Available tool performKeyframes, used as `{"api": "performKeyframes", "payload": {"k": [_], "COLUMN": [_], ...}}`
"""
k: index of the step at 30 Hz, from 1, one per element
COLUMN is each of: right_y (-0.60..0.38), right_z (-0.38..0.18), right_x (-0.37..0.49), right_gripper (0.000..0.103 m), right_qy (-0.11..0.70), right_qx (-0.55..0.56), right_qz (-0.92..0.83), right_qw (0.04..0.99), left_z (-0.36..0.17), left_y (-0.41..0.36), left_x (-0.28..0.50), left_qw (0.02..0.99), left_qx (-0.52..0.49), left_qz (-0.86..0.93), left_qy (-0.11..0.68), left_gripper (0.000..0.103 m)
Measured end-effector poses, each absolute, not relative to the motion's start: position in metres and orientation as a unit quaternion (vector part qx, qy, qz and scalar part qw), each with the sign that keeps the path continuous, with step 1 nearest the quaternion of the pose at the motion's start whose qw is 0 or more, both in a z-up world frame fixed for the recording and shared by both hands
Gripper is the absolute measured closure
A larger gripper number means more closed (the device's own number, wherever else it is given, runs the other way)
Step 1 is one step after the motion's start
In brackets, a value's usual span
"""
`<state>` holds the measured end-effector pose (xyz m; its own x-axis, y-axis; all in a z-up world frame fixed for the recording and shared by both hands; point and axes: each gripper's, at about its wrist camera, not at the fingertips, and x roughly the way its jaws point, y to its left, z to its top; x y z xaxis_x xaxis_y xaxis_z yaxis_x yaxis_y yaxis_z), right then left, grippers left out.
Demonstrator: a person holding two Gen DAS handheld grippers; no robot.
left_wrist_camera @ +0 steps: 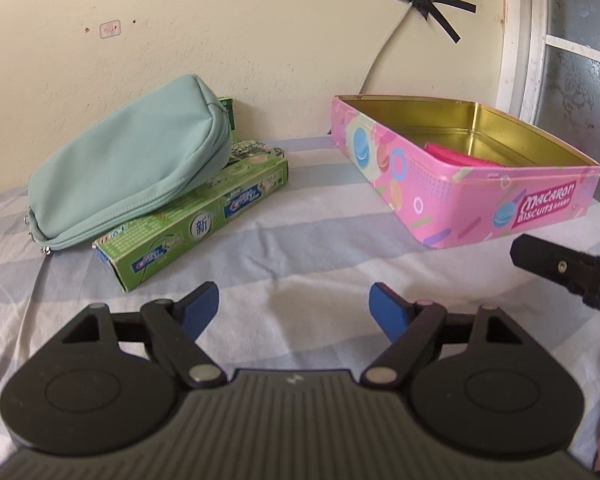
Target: Organize objects
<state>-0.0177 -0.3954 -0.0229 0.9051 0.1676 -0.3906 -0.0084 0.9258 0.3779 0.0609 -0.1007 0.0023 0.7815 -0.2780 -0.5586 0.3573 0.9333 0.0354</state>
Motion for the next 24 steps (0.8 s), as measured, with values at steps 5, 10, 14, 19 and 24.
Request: {"api": "performKeyframes", "payload": {"k": [5,10,14,19,24], "right_y": [-0.396,-0.397,-0.397,-0.399,-0.398], "right_z": [-0.024,-0.025,-0.026,-0.027,-0.027], "right_x": [-0.02,-0.018,-0.017,-0.017,-0.017], "right_gripper": [0.024,0.023,0.023,0.022,0.021], "right_qy": [0.208,0.21,0.211,0.21,0.21], "right_qx": [0.188,0.191,0.191,0.195,0.195], "right_qz": [0.037,0.034,0.034,0.034,0.033], "right_qw": [0.959,0.958,0.958,0.957,0.958], "left_z": [-0.002,-0.007,-0.009,-0.009,-0.009], "left_y": [-0.098,-0.099,-0.099,-0.1,-0.1], "left_x": [0.059,0.058,0.058,0.055,0.053], "left_qw": [0.942,0.942,0.942,0.944,0.945], "left_qx": [0.071,0.076,0.077,0.085,0.087], "left_qz": [-0.168,-0.167,-0.167,-0.169,-0.171], "left_qy": [0.283,0.283,0.281,0.269,0.263], "left_gripper": [0.019,0.019,0.019,0.019,0.019]}}
